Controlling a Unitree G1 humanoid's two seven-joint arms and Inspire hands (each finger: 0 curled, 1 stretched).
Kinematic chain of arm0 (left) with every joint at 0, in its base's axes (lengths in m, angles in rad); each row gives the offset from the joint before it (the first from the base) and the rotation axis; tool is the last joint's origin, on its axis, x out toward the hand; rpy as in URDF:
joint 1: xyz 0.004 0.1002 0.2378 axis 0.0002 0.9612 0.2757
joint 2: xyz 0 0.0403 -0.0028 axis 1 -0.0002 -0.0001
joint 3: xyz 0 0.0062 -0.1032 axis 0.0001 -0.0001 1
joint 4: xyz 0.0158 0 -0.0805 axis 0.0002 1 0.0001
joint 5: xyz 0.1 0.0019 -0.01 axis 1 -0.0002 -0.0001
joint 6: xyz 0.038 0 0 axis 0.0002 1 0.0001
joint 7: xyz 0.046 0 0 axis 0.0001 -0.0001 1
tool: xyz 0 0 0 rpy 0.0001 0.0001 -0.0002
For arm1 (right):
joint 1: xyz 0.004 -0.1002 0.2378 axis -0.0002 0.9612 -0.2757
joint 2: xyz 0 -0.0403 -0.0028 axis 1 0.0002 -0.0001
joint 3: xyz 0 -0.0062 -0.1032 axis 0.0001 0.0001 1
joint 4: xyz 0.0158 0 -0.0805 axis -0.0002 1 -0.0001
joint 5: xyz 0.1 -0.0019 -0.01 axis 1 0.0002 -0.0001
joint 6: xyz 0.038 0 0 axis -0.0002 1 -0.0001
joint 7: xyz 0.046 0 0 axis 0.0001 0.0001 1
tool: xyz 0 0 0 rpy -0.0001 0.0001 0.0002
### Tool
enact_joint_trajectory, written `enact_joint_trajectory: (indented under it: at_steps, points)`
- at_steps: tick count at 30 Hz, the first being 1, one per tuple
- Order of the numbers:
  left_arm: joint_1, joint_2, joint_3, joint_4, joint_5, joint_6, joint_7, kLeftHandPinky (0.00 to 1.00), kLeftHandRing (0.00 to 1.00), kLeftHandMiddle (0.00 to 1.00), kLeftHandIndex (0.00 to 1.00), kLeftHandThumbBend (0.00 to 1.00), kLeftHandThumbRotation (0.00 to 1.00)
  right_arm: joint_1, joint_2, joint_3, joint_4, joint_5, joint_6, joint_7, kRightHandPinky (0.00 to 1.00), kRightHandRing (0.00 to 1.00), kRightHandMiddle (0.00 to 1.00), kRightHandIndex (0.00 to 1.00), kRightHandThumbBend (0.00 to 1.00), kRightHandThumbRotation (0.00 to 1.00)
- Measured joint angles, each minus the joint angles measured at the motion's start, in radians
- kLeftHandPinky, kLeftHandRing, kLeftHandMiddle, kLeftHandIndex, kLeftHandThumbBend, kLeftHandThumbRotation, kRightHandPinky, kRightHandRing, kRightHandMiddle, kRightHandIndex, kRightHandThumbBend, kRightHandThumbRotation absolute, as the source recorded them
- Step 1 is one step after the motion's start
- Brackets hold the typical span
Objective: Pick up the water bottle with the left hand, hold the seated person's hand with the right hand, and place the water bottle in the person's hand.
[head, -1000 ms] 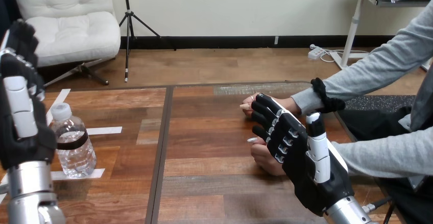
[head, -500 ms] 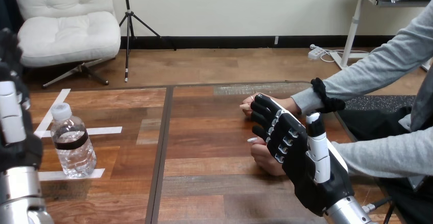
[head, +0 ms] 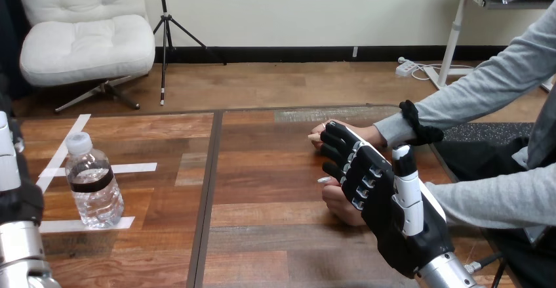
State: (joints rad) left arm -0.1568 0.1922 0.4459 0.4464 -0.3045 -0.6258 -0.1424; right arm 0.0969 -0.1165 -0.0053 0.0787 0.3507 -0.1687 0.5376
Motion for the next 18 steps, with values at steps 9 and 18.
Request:
enact_joint_trajectory:
  at_steps: [9,18]
  points:
    - [0.008,0.005,0.007,0.000,0.016,0.007,0.028,1.00,1.00,1.00,0.99,0.86,0.72,0.000,0.000,0.000,0.000,0.000,0.000,-0.002,1.00,0.97,0.94,0.92,0.87,1.00]
    - [0.034,0.012,0.006,-0.001,0.070,0.040,0.080,1.00,1.00,1.00,1.00,0.90,0.55,0.000,0.000,0.000,0.000,0.000,0.002,-0.005,1.00,0.97,0.95,0.92,0.87,1.00]
